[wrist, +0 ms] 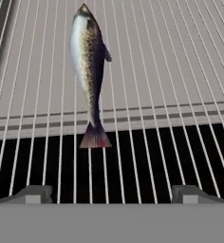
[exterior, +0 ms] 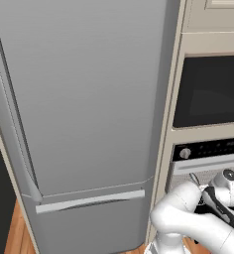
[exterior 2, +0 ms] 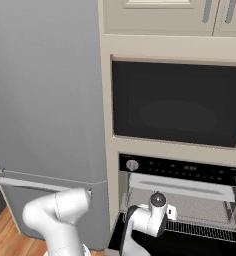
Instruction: Take the fish from the oven and place it on the plate on the counter.
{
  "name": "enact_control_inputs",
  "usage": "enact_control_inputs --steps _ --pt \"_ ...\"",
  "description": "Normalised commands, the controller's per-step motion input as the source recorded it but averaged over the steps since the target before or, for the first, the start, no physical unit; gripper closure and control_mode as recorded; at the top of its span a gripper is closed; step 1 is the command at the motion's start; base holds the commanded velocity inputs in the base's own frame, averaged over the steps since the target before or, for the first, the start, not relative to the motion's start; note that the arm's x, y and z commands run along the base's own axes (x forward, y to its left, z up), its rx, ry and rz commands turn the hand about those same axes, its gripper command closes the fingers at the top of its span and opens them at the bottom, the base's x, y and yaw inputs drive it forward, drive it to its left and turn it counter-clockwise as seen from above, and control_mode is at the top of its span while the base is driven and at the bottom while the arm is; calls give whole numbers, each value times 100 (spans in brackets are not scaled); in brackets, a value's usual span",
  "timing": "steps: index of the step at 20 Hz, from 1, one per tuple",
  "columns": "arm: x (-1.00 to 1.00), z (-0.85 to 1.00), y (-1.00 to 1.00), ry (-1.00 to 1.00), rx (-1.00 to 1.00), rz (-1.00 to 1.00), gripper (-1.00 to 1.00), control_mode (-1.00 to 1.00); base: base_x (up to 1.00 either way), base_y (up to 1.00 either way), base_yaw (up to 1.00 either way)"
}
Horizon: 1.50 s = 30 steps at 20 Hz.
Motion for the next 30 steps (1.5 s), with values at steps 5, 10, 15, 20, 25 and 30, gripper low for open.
enact_control_inputs --steps 5,10,15,20,25,30 --pt "28 -31 -5 0 0 0 -100 -100 0 0 0" --pt "29 -46 0 0 0 0 -100 -100 0 0 0" --pt "20 -65 0 0 0 0 -100 -100 0 0 0" --pt "-13 -95 -16 4 0 0 -100 -100 0 0 0" --pt "-65 -92 -27 7 0 0 -100 -100 0 0 0" --pt "-95 -93 -31 5 0 0 -100 -100 0 0 0"
